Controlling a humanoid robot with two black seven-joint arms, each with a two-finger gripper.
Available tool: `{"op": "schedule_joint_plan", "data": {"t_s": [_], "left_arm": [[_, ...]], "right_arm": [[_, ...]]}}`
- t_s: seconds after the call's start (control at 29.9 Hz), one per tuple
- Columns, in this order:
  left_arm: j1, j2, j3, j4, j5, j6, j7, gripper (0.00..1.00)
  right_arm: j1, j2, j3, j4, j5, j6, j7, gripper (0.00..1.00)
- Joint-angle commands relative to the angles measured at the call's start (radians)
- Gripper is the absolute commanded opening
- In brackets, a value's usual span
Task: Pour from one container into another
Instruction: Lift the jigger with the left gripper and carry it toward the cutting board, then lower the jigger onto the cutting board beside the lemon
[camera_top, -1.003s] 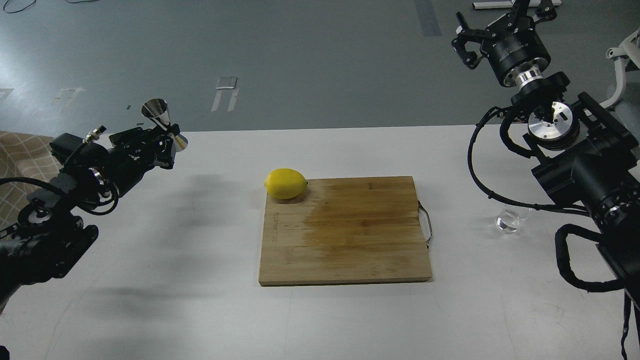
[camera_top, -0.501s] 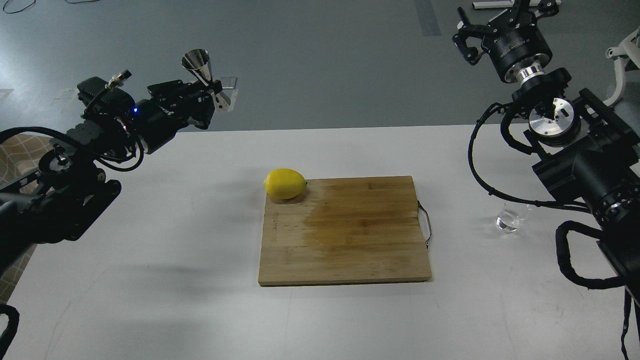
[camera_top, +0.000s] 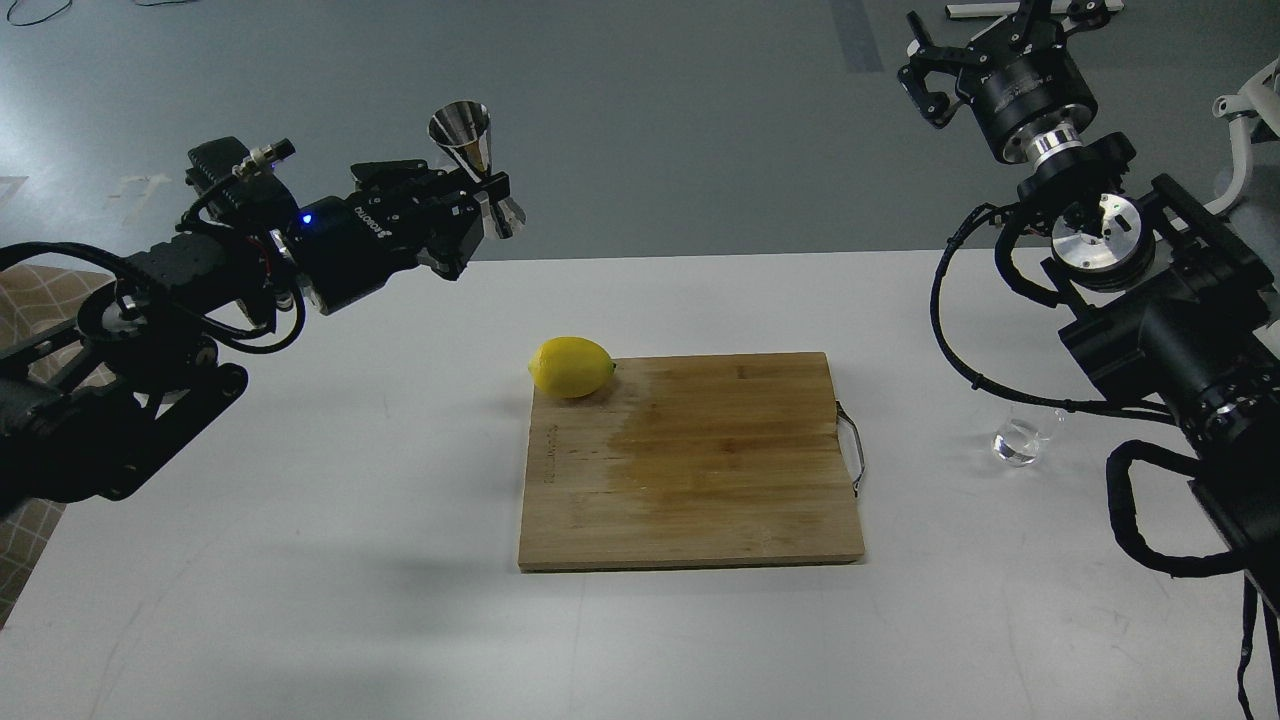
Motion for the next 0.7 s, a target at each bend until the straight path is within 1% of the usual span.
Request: {"op": "schedule_joint_plan", "data": {"t_s": [0.0, 0.67], "left_arm": [[0.013, 0.024, 0.000, -0.061, 0.000, -0.009, 0.000, 0.00], [0.107, 0.118, 0.002, -0.300, 0.005, -0.022, 0.000, 0.00]], "right_arm": [[0.000, 0.000, 0.000, 0.000, 0.000, 0.000, 0.000, 1.00], [-0.002, -0.006, 0.002, 0.002, 0.000, 0.000, 0.000, 1.00]]}}
